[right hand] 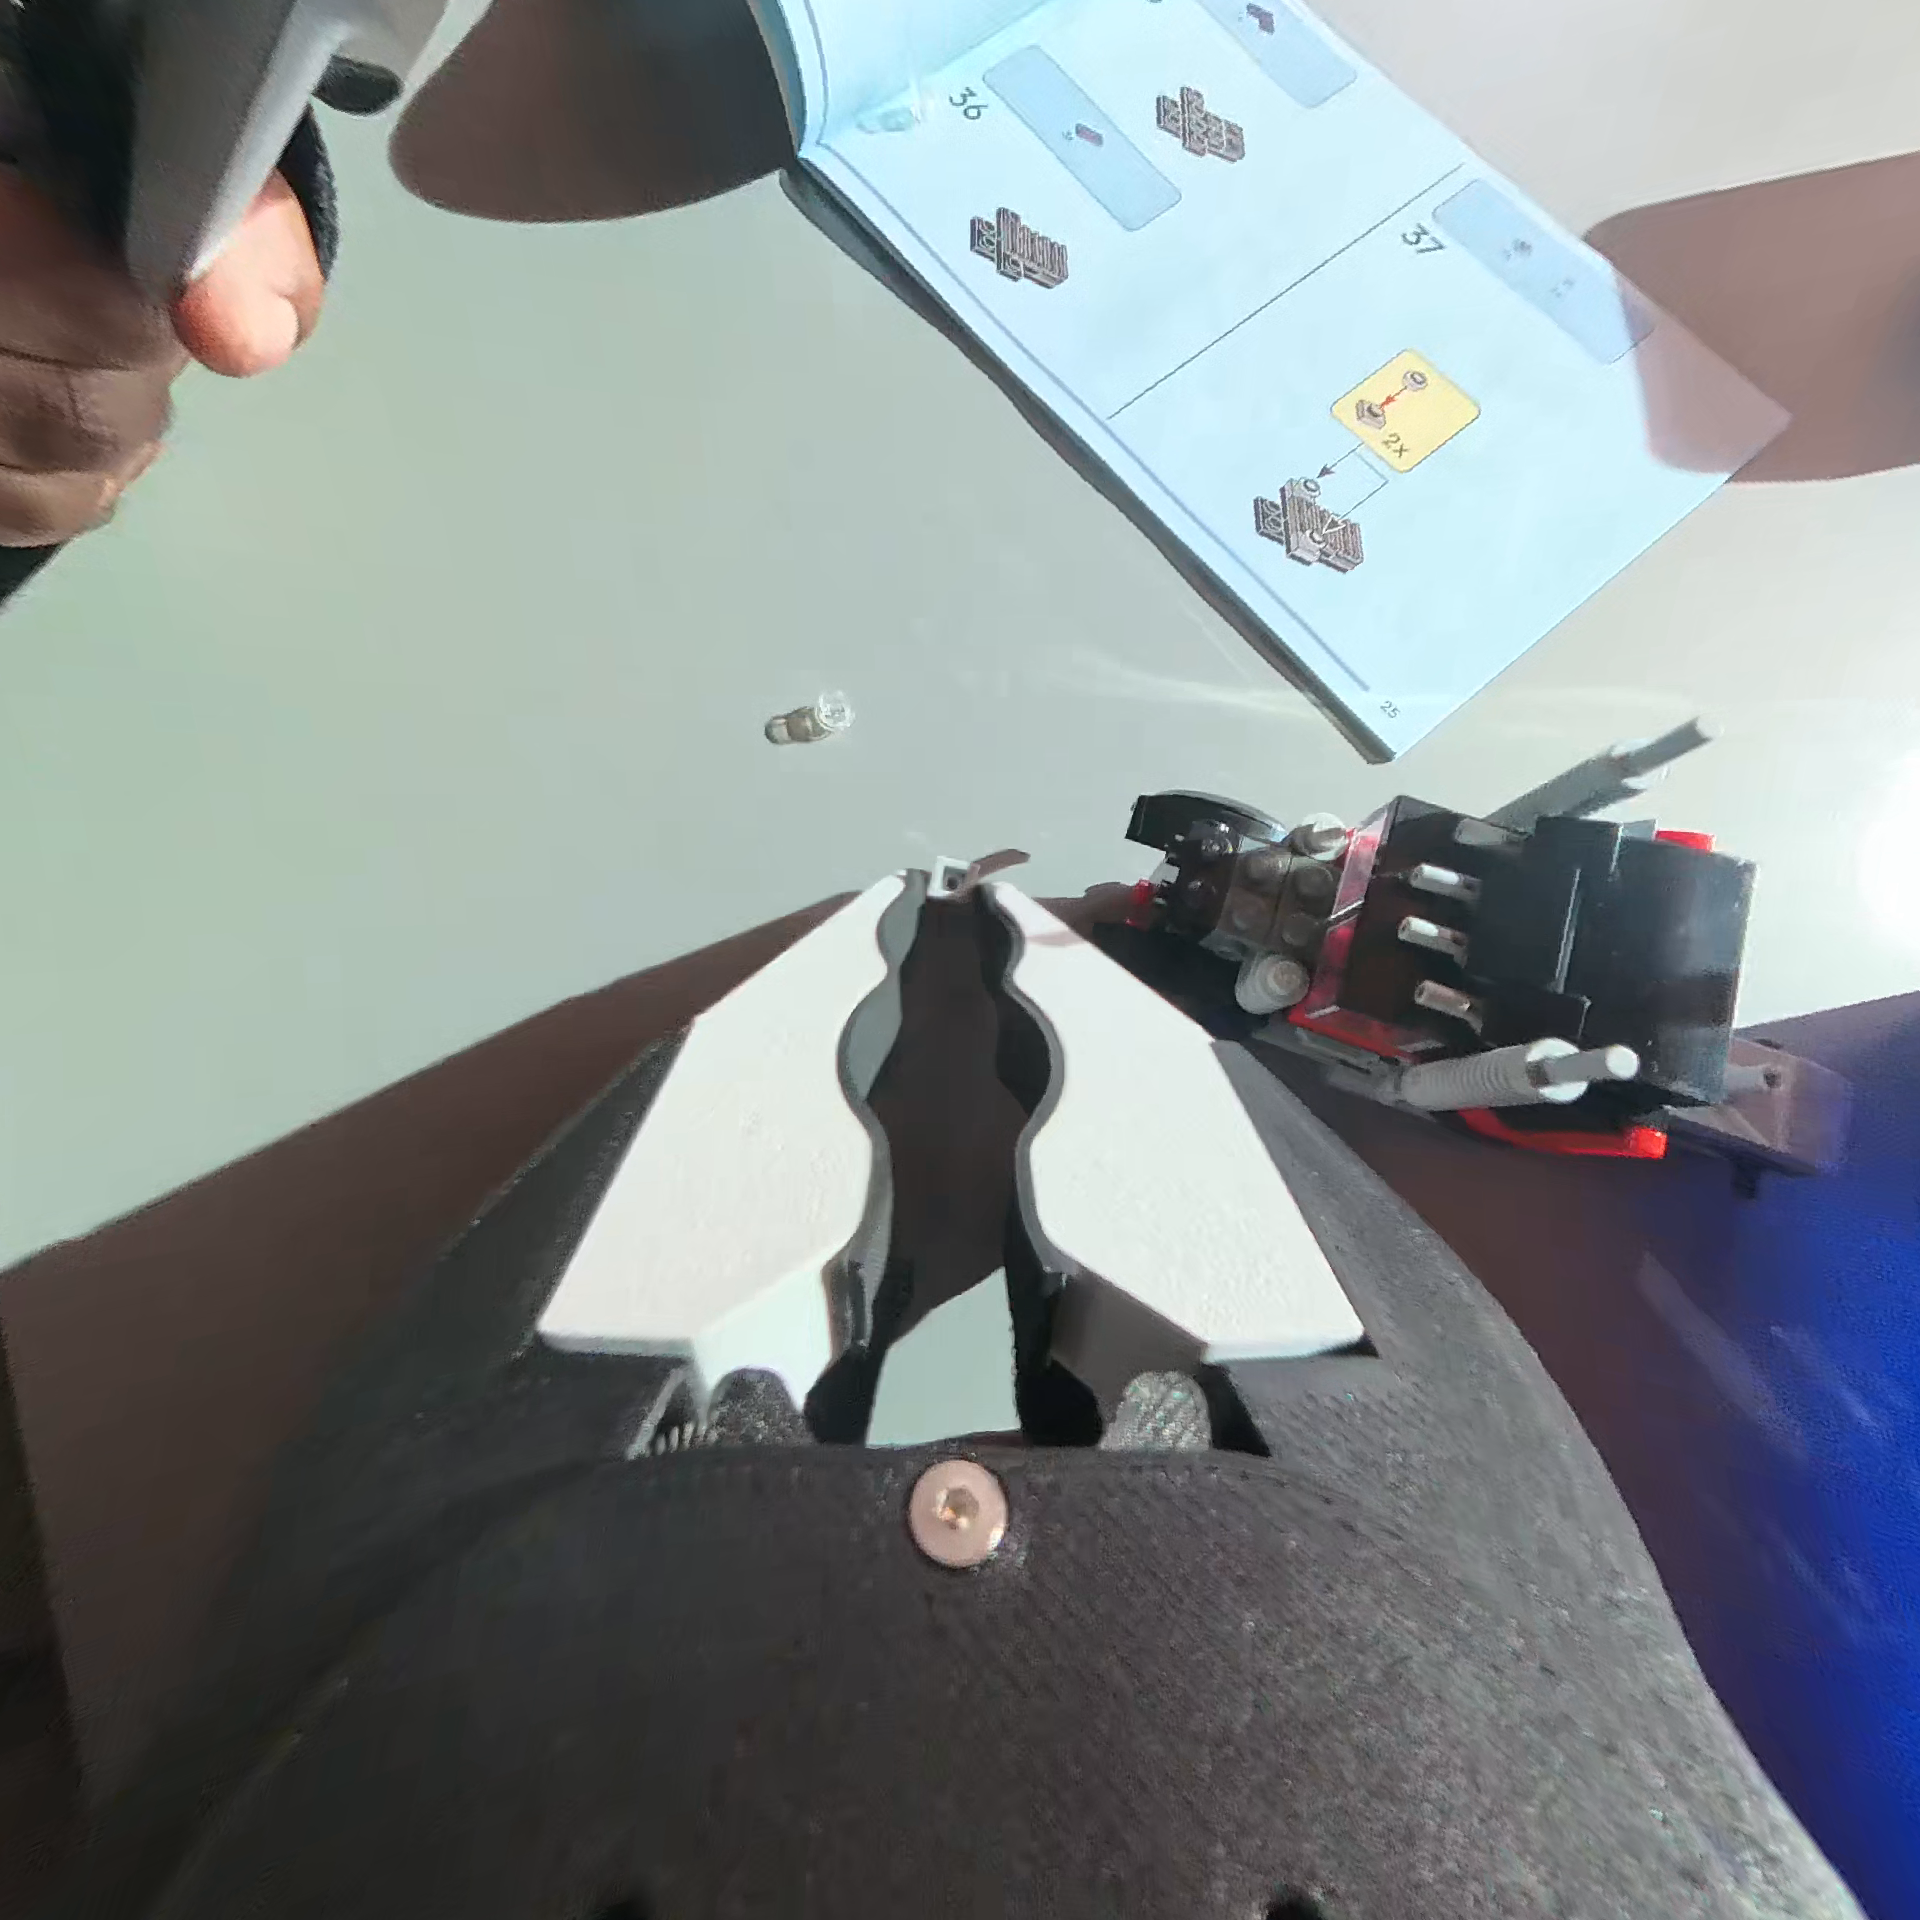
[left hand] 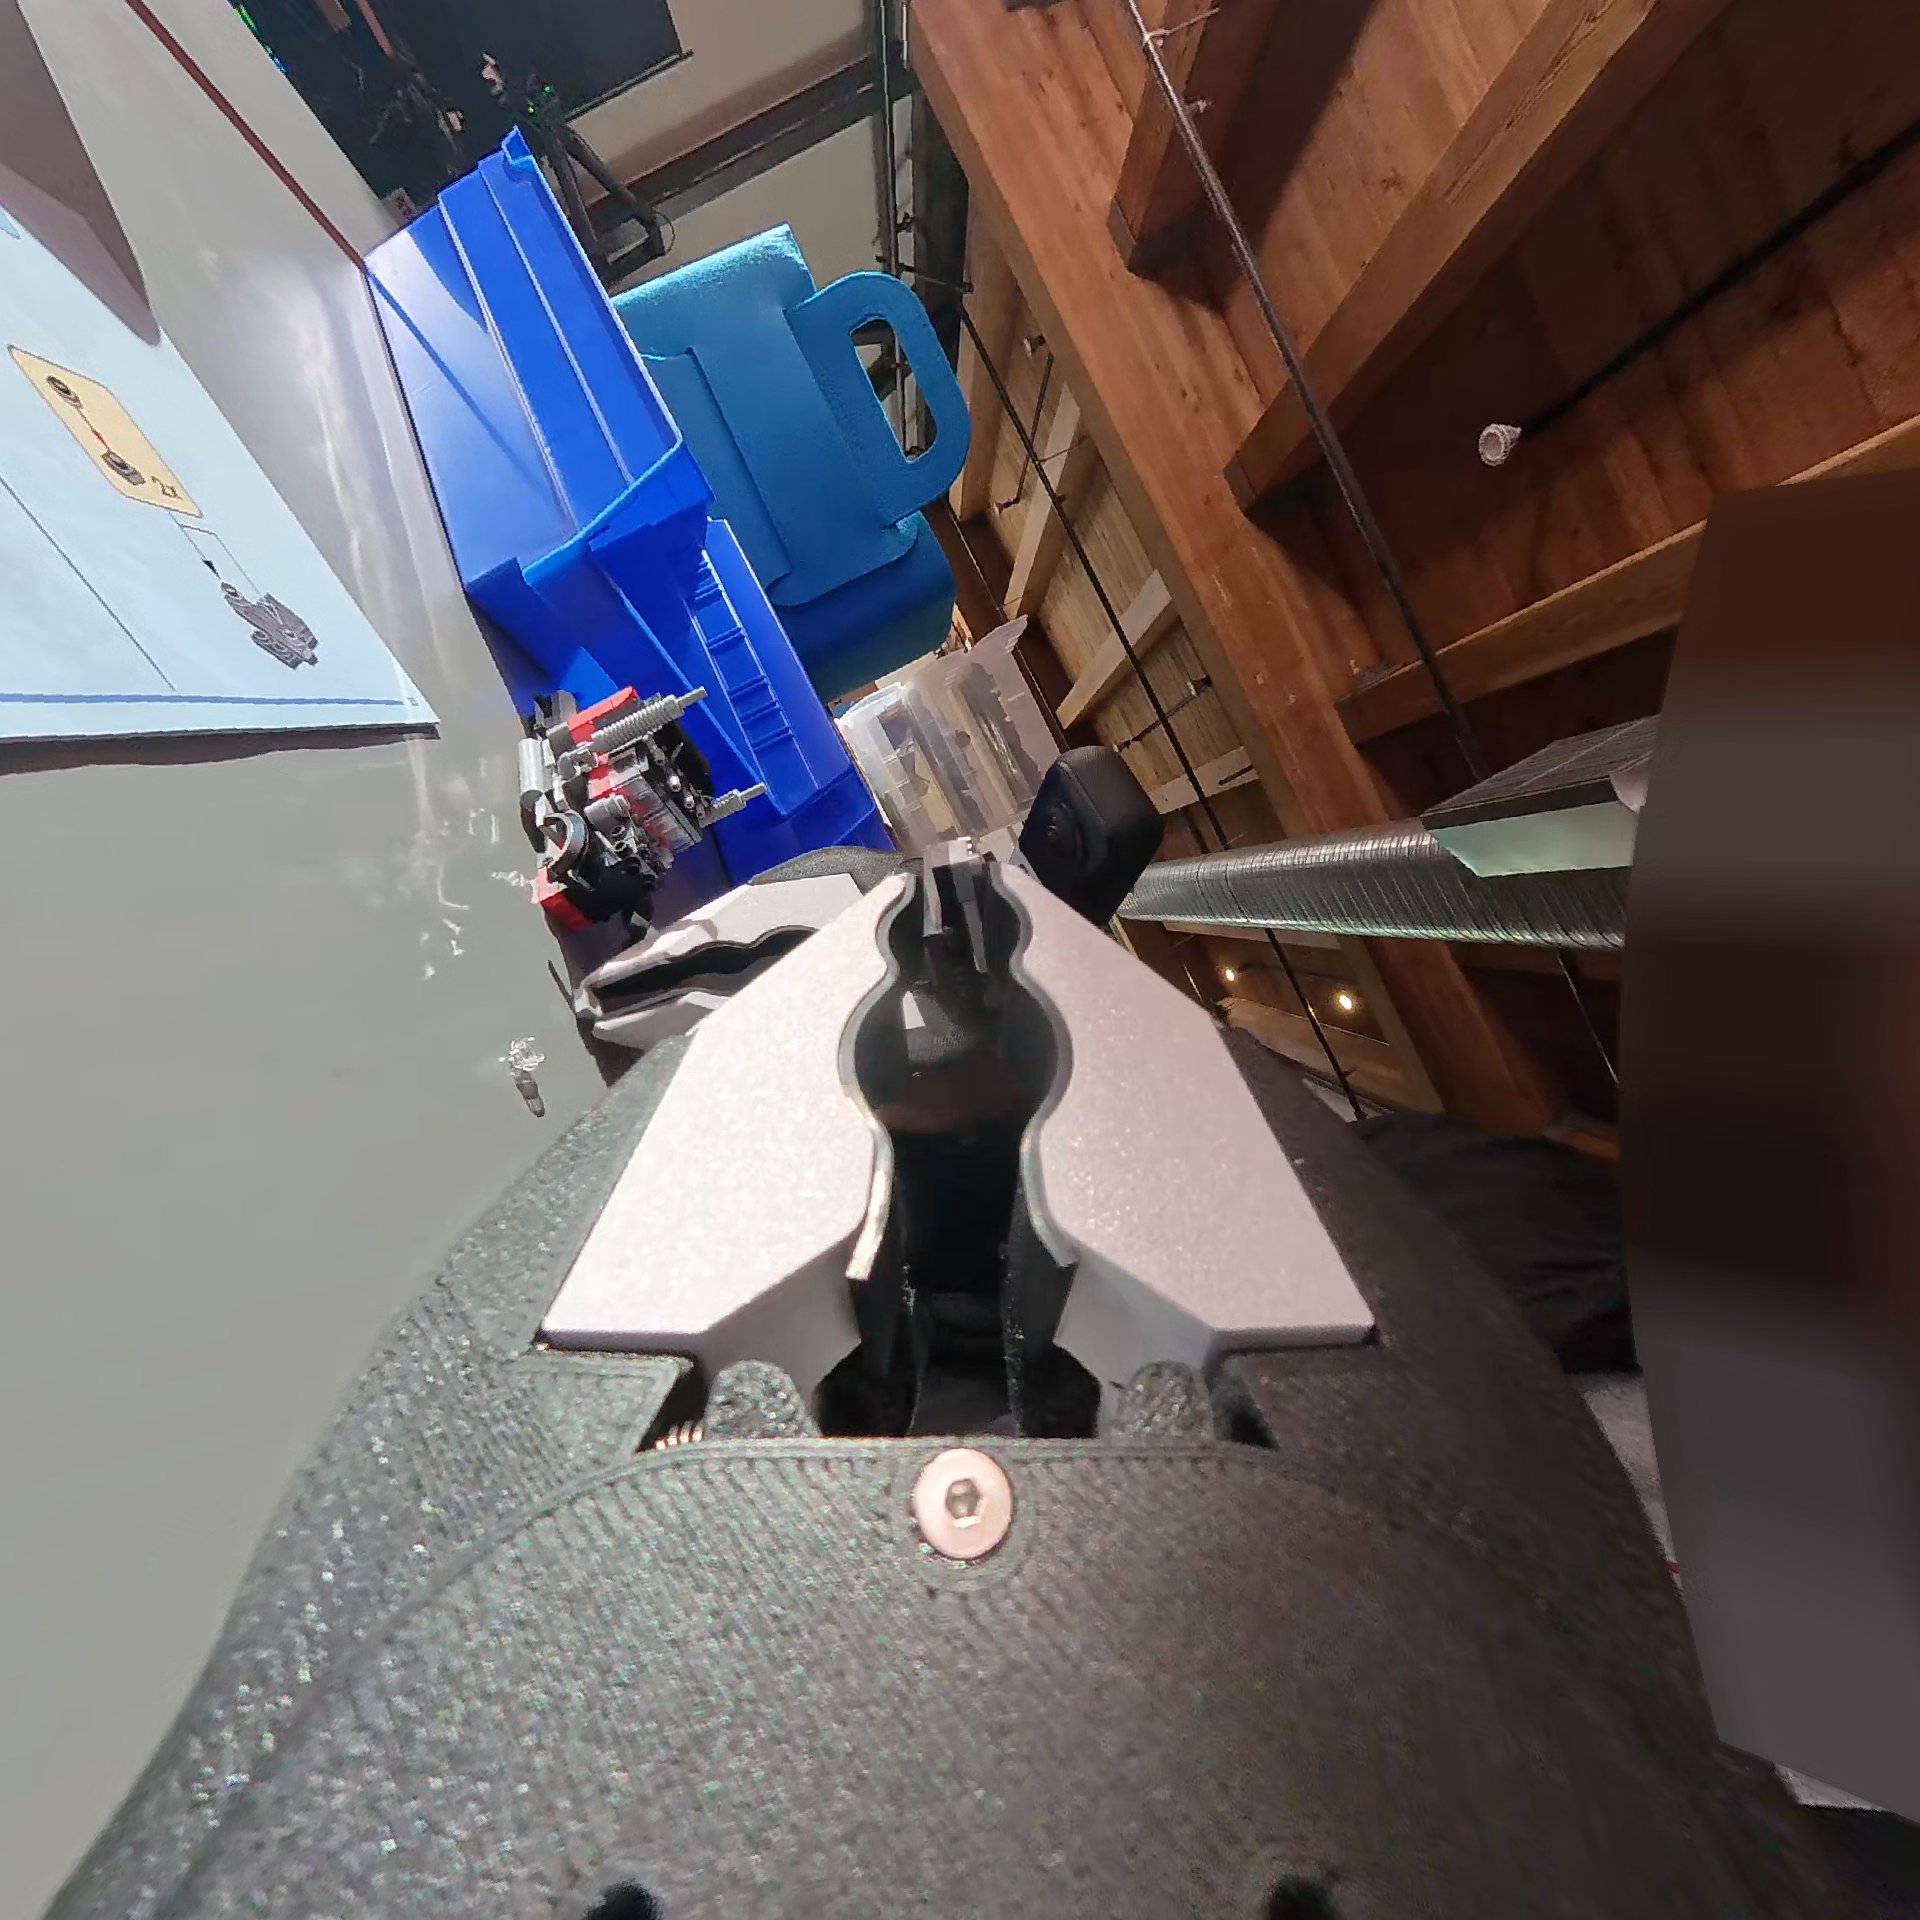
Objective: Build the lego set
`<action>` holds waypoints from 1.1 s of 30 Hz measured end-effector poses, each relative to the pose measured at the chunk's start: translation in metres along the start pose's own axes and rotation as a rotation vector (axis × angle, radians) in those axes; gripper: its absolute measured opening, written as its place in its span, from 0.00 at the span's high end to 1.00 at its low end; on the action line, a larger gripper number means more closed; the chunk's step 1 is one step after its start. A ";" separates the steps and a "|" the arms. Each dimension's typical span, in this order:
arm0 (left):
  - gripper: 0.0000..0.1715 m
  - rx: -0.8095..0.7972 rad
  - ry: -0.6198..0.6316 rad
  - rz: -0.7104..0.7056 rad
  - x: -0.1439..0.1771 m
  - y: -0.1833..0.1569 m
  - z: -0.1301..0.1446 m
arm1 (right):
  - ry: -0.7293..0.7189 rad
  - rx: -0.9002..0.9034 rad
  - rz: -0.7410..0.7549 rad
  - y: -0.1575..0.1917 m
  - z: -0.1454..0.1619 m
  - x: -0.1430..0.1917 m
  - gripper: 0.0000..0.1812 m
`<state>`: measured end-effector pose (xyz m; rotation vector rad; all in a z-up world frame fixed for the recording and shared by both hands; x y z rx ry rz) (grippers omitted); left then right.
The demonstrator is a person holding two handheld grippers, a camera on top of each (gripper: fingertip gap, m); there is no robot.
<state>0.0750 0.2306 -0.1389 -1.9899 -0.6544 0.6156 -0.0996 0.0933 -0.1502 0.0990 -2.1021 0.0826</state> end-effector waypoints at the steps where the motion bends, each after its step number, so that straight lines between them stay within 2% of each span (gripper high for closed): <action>1: 0.94 0.000 -0.006 0.000 0.002 0.000 0.000 | 0.000 0.007 0.006 0.000 0.000 0.001 0.95; 11: 0.94 0.002 -0.026 0.008 0.009 0.001 -0.002 | -0.181 0.095 -0.058 0.014 -0.018 0.031 0.91; 15: 0.94 0.003 -0.030 0.004 0.010 0.001 -0.002 | -0.148 0.080 -0.072 0.013 -0.011 0.031 0.91; 19: 0.94 0.006 -0.038 0.002 0.011 0.001 -0.003 | -0.089 0.094 -0.150 0.025 -0.005 0.018 0.91; 27: 0.94 0.004 -0.037 -0.001 0.012 0.001 -0.002 | -0.004 0.179 -0.158 0.050 -0.018 -0.009 0.86; 33: 0.94 0.004 -0.044 0.008 0.014 0.001 -0.003 | -0.008 0.193 -0.139 0.055 -0.024 -0.012 0.93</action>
Point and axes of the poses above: each gripper's, where its closed fingertips meet, x back along the fingers, z out of its underside, y = z × x across the jaws, the point moved 10 cm from there along x, back along the fingers, and after that the axes turned 15 degrees about y, right-handed, at the moved point
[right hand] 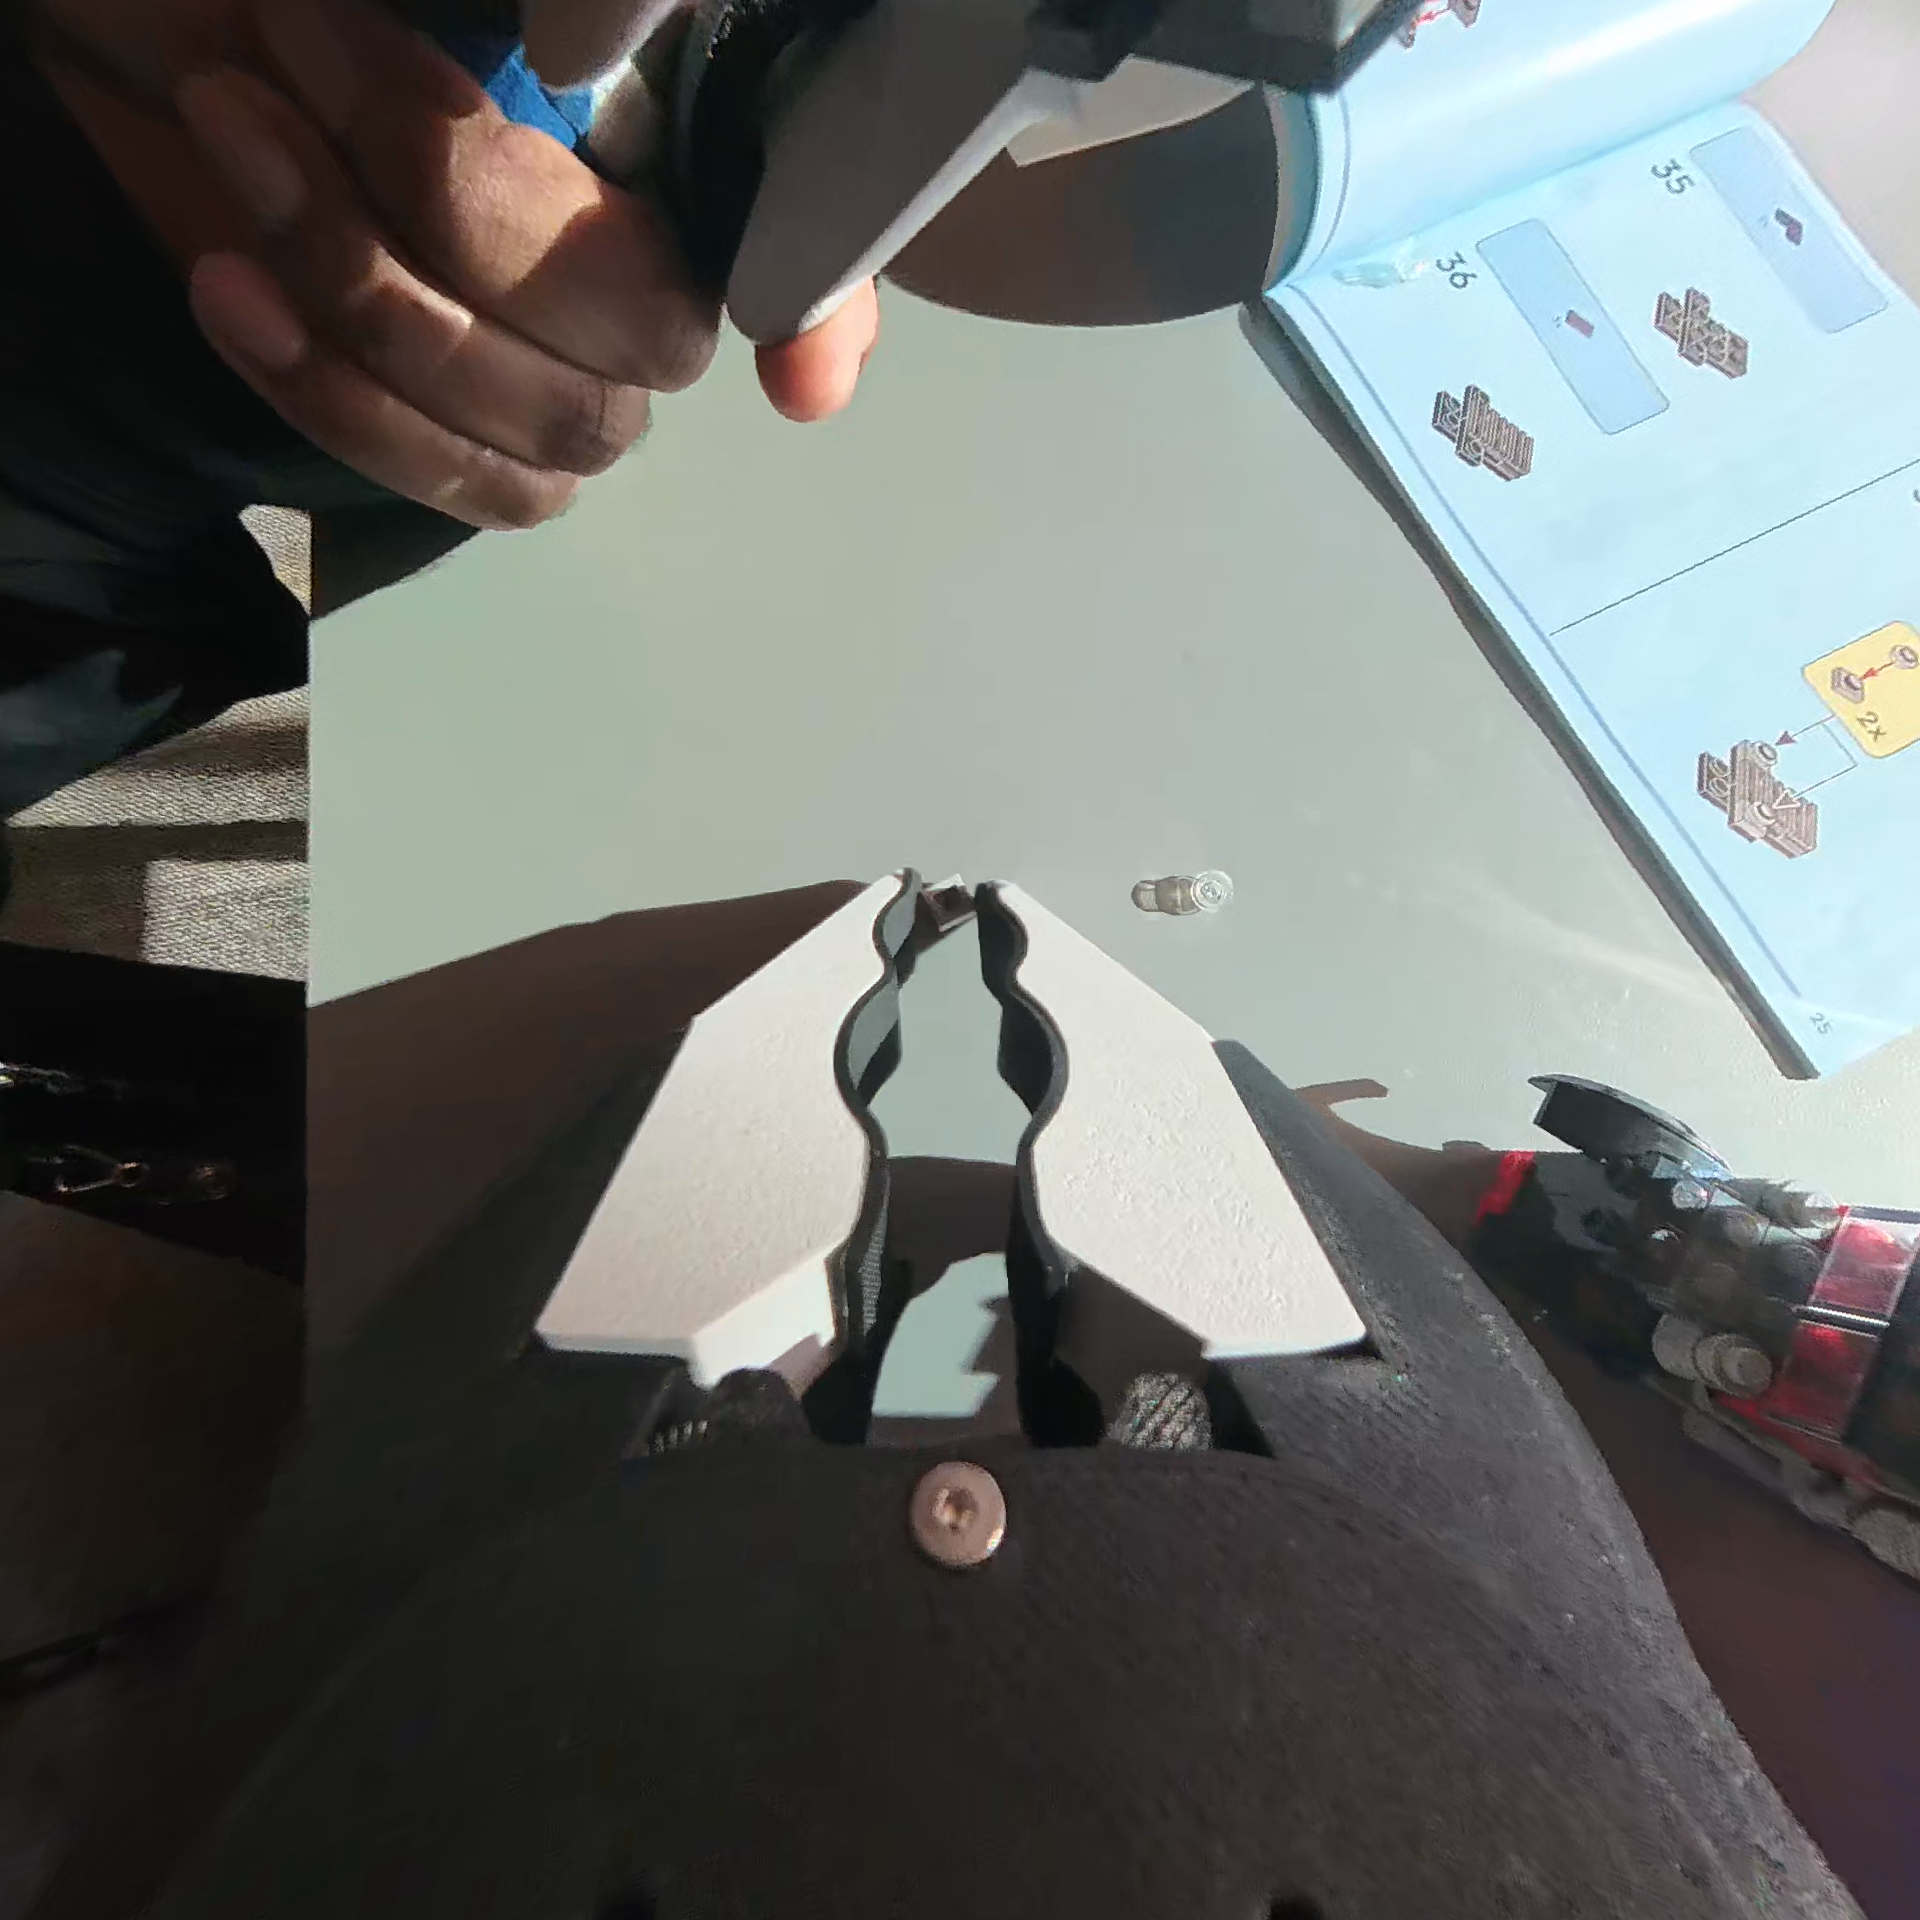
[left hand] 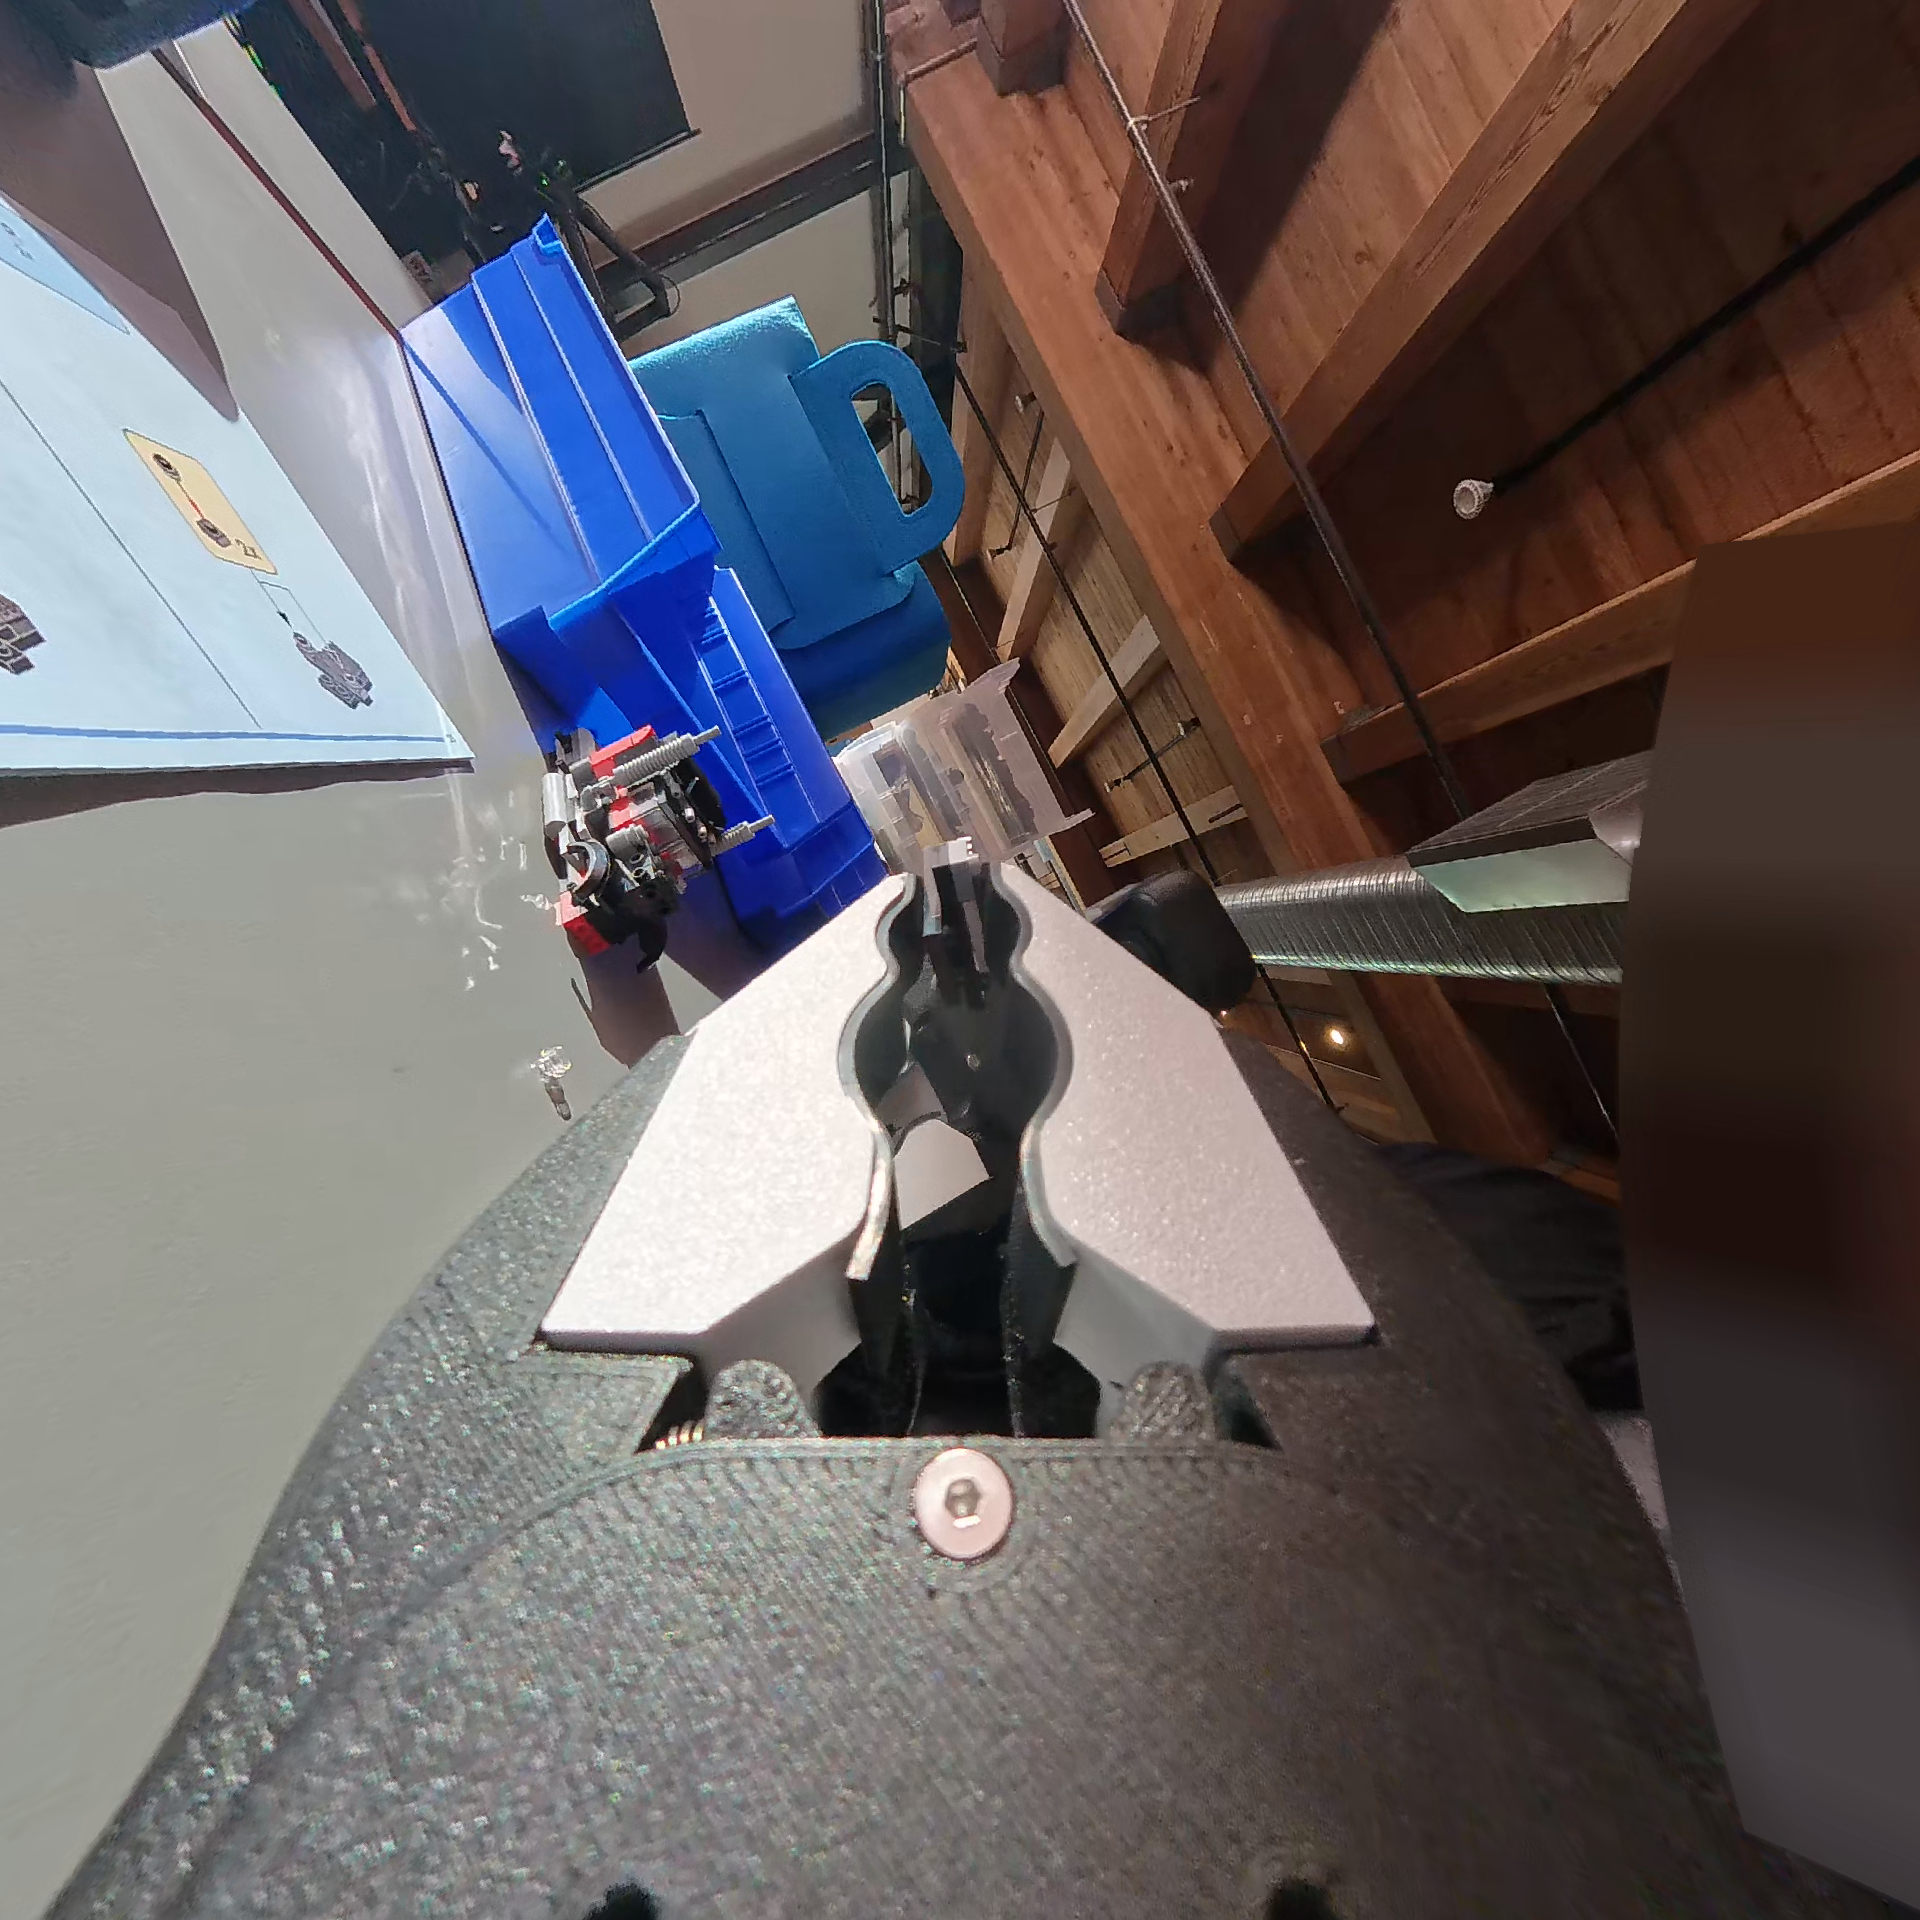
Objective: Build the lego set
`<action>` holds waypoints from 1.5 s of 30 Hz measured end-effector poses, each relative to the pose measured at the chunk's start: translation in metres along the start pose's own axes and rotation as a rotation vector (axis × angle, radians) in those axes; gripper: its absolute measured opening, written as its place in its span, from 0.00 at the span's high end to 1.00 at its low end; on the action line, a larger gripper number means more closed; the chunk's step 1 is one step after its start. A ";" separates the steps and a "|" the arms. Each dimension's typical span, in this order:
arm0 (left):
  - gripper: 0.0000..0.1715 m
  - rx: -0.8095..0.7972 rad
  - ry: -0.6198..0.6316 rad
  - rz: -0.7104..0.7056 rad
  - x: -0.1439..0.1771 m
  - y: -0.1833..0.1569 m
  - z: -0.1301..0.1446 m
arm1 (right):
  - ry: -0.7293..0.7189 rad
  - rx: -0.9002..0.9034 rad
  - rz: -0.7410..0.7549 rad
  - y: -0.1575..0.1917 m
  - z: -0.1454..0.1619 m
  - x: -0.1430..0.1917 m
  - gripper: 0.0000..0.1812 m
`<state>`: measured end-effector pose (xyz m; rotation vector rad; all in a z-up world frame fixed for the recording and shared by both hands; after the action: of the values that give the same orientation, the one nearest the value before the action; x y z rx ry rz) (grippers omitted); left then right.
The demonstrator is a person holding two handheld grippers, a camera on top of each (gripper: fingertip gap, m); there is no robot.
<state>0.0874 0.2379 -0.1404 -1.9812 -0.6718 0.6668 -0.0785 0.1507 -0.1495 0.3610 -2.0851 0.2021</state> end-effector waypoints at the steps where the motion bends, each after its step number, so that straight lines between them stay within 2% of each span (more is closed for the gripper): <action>1: 0.94 0.000 -0.001 0.002 0.000 0.000 0.000 | -0.005 0.007 0.010 0.000 -0.001 0.001 0.94; 8: 0.94 -0.002 -0.005 0.009 0.002 0.000 -0.001 | -0.194 0.053 0.098 -0.002 -0.014 0.036 0.90; 12: 0.94 -0.002 -0.008 0.007 0.003 0.000 -0.001 | -0.242 0.020 0.109 -0.009 -0.013 0.050 0.90; 21: 0.94 0.000 -0.011 0.002 0.003 0.000 -0.001 | -0.072 -0.013 0.076 -0.015 0.011 0.035 0.91; 29: 0.94 0.019 -0.010 -0.023 0.004 0.002 0.000 | 0.025 -0.027 0.071 -0.008 0.010 0.013 0.89; 34: 0.94 0.075 -0.036 -0.071 0.005 0.007 0.000 | 0.038 -0.008 0.072 -0.011 0.009 0.007 0.89; 41: 0.95 0.154 -0.136 -0.051 0.009 0.013 -0.003 | 0.027 0.008 0.033 -0.012 0.006 0.005 0.94; 45: 0.95 0.190 -0.184 -0.057 0.008 0.016 -0.003 | -0.025 0.003 0.048 -0.015 -0.001 0.010 0.95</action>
<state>0.0980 0.2345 -0.1551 -1.7341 -0.7440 0.8532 -0.0772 0.1349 -0.1406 0.3165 -2.1201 0.2306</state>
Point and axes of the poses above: each gripper's, where its closed fingertips meet, x back along the fingers, z out of its underside, y = z × x across the jaws, the point moved 10 cm from there along x, back along the fingers, and after that the axes turned 15 degrees about y, right-handed, at the moved point
